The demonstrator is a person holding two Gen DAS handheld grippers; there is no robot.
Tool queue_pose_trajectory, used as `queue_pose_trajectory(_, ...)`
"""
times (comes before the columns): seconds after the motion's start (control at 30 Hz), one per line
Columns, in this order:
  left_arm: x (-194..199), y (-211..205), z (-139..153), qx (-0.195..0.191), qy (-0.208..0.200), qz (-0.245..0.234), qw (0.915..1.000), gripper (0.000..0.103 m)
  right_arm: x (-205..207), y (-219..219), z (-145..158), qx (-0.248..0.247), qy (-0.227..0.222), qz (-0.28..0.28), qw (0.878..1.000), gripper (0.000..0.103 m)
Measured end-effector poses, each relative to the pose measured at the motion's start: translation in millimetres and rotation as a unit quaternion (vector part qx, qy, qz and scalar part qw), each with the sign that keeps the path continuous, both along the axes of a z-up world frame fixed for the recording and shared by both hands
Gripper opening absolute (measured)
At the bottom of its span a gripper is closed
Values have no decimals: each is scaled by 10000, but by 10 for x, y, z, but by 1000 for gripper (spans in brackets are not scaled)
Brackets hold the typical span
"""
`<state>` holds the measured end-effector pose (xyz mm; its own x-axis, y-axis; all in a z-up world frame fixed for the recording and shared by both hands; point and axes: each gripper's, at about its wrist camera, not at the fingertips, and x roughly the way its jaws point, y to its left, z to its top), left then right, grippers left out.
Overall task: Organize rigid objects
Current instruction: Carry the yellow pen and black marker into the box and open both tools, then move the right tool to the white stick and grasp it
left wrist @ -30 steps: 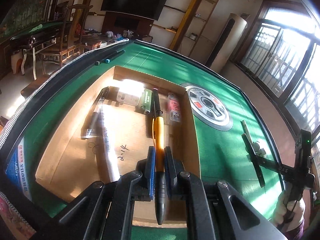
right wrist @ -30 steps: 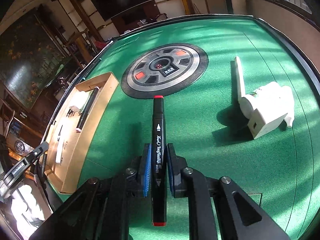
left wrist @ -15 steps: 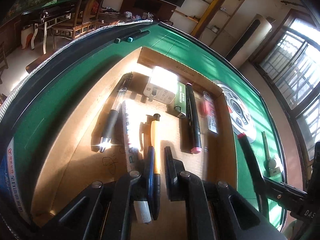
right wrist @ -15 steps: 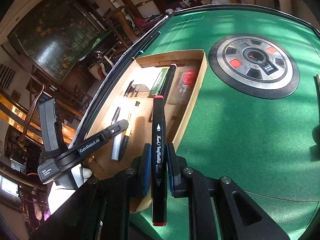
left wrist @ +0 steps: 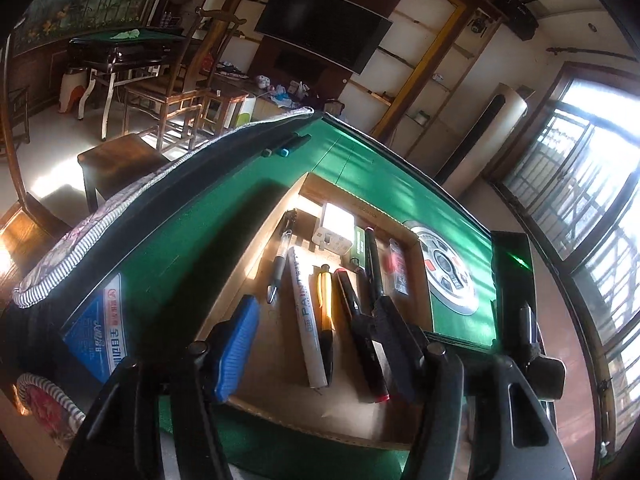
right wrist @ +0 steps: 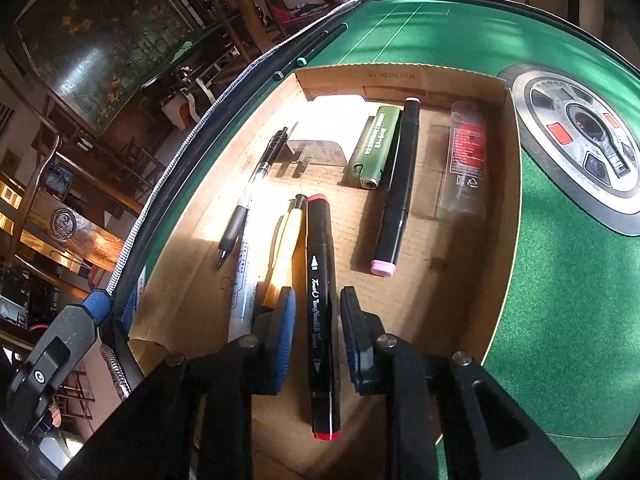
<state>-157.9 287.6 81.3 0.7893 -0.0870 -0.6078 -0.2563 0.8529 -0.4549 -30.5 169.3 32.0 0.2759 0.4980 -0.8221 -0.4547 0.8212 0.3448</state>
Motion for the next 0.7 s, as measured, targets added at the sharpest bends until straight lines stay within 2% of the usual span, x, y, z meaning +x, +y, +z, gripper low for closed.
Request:
queue_pose_trajectory(0.07,-27,-52,59,72,-116,-34,9999,64,-69,-86,80,92,-162,-62,9998,46)
queue_pose_trajectory(0.17,-61,-176,161,302,-282,-120,9991,64,-215,-290,272,80,-657,-153,9977,47)
queue_pose_trajectory(0.27,-116,-371,240,659,-443,-223,9966,66,-413,-596,488,-58,-1436,-421,9887,53)
queue_pose_trajectory(0.33,-149,-514,281,873,-521,-301,9944,69,-596,-820,629,-211,-2147,-729,9737,67)
queue_pose_trajectory(0.4,-177,-661,317,991,-573,-433,9925,70,-795,-1067,718,-376,-2862,-1083,9513,97)
queue_pose_trajectory(0.43,-185,-737,327,1000,-601,-533,9917,71,-868,-1217,746,-432,-3179,-1296,9382,102)
queue_pose_trajectory(0.47,-209,-818,331,1011,-622,-637,9909,71,-918,-1372,745,-496,-3434,-1536,9252,103)
queue_pose_trajectory(0.5,-223,-899,335,1033,-634,-752,9898,71,-916,-1528,730,-589,-3531,-1720,9177,103)
queue_pose_trajectory(0.53,-232,-981,339,1060,-639,-870,9885,72,-880,-1672,710,-666,-3451,-1803,9187,103)
queue_pose_trajectory(0.63,-243,-1259,336,1123,-620,-1207,9844,74,-701,-2202,607,-654,-2867,-2104,9324,103)
queue_pose_trajectory(0.7,-238,-1433,299,1159,-577,-1439,9811,74,-648,-2570,526,-661,-2606,-2462,9312,103)
